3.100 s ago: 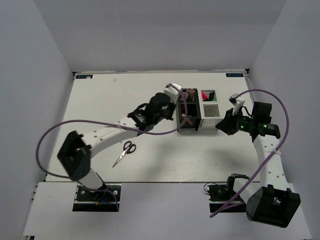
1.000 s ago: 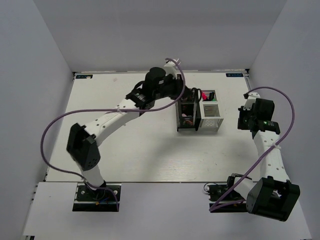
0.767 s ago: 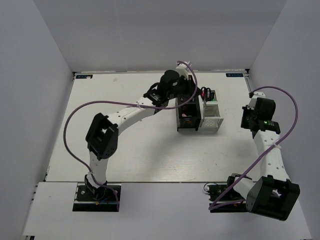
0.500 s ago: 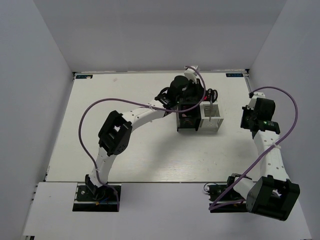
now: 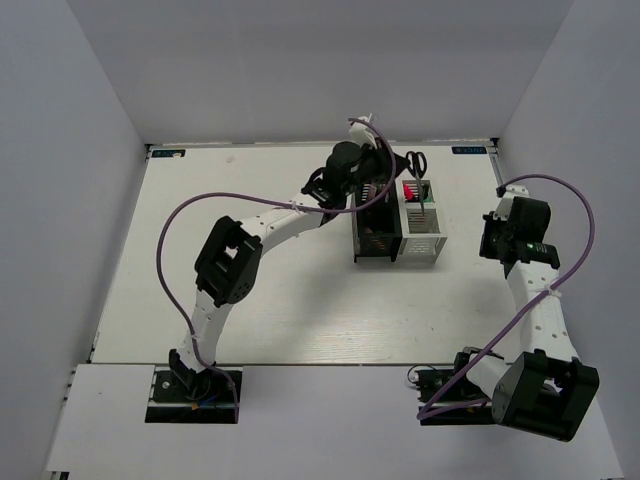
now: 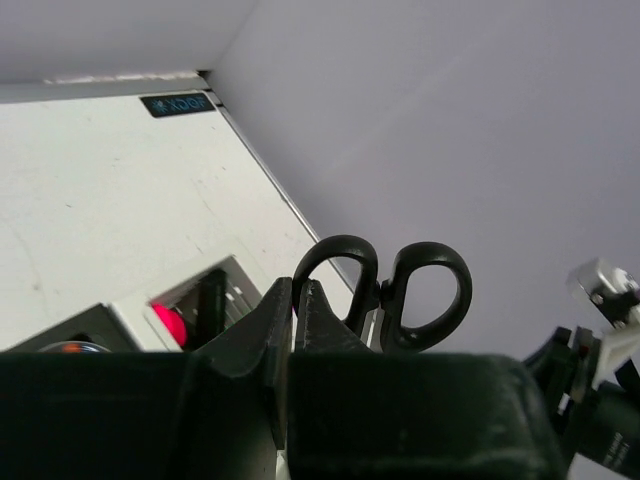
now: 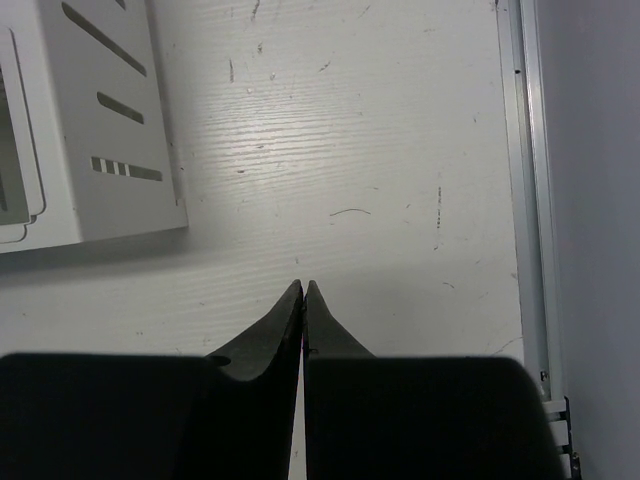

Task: Sort the stationery into containers
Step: Place the stationery into the container

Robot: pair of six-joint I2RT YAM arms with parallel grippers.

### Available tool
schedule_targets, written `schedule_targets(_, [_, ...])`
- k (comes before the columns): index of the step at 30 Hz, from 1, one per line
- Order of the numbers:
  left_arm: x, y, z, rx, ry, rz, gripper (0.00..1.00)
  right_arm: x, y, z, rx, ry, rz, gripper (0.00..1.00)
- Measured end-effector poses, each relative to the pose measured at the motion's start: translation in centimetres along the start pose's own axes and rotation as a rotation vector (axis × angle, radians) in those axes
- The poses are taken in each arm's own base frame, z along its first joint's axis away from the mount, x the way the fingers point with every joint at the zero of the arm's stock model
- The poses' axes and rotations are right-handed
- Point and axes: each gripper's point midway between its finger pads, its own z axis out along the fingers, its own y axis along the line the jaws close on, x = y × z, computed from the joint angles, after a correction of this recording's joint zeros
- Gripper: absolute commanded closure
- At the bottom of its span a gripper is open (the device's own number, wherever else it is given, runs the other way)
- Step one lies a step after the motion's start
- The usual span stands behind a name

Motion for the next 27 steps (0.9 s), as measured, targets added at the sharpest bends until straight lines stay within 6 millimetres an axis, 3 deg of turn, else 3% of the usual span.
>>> schedule_targets(3, [-0.5,0.9,0.0,-0.029,-0.016,0.014,1.00,0.0,0.2,0.0,-0.014,-0.002,0.001,0.97])
schedule_targets(9, [0.8,1.0,0.1,-0.038,0.013,0.057,1.00,-0.1,0.4,0.0,-0.032,-0.006,0.005,0.94])
schedule_targets(12, [2.2,0.8,0.3,-0.034,0.038,0.098,1.00,-0.1,0.4,0.0,-0.037,-0.007,0.009,0.87])
schedule_targets(16, [4.7,0.5,0.3,-0.032,0.093,0.145,0.99,-0.1,0.5,0.0,-0.047,-0.008,0.011,0.69])
schedule_targets(19, [6.3,0.5,0.1,-0.040,0.139,0.180,0.88,-0.1,0.6,0.0,-0.058,-0.010,0.012,0.60])
schedule_targets(21, [6.8,0.4,0.0,-0.041,0.153,0.198,0.60,-0.1,0.7,0.0,-0.067,-0.011,0.014,0.48])
schedule_targets(24, [7.4,0.4,-0.1,-0.039,0.175,0.221,0.48,-0.2,0.9,-0.1,-0.086,-0.017,0.015,0.29])
schedule_targets(27, [7.8,0.5,-0.3,-0.044,0.194,0.236,0.35,-0.4,1.2,-0.4,-0.109,-0.033,0.008,0.20])
